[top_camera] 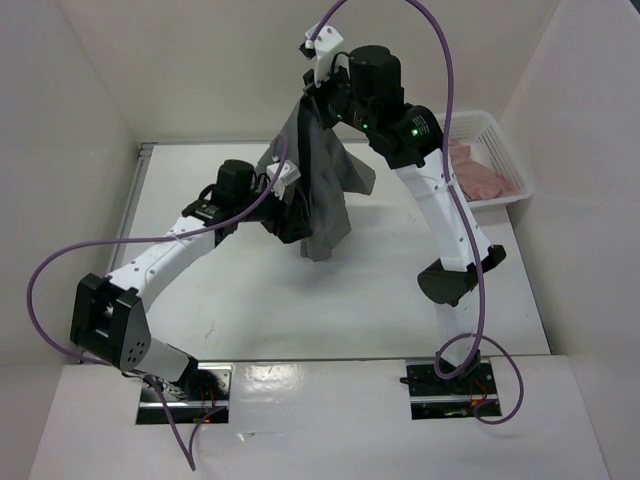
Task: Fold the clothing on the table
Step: Flatten the skirt out
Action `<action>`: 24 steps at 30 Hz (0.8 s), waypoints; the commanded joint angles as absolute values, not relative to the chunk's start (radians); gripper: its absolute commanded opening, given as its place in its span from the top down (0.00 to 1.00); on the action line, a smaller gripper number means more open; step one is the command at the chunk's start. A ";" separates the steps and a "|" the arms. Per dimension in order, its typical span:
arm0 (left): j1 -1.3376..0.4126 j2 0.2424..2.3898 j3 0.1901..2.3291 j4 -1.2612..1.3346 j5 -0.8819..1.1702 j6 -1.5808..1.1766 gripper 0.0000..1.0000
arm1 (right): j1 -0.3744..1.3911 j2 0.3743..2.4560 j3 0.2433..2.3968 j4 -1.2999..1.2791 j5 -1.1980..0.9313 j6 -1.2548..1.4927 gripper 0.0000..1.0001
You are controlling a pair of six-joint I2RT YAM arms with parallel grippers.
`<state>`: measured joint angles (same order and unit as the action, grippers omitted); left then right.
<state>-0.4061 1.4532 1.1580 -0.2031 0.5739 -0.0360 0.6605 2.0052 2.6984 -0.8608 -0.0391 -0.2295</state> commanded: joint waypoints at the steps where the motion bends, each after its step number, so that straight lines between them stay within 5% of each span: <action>1: -0.411 1.479 1.190 -0.161 0.546 -0.058 0.00 | 0.664 1.963 2.727 -0.775 -0.052 -0.210 1.00; 3: -0.411 1.488 1.190 -0.161 0.526 -0.058 0.09 | 0.664 1.954 2.717 -0.784 -0.052 -0.210 1.00; 7: -0.411 1.468 1.201 -0.167 0.469 -0.048 0.55 | 0.664 1.944 2.708 -0.784 -0.043 -0.219 1.00; 12: -0.367 1.381 1.277 -0.262 0.329 -0.014 1.00 | 0.622 1.902 2.675 -0.793 -0.029 -0.232 1.00; 24: -0.124 1.304 1.600 -0.526 0.348 0.086 1.00 | 0.446 1.809 2.556 -0.841 -0.123 -0.222 1.00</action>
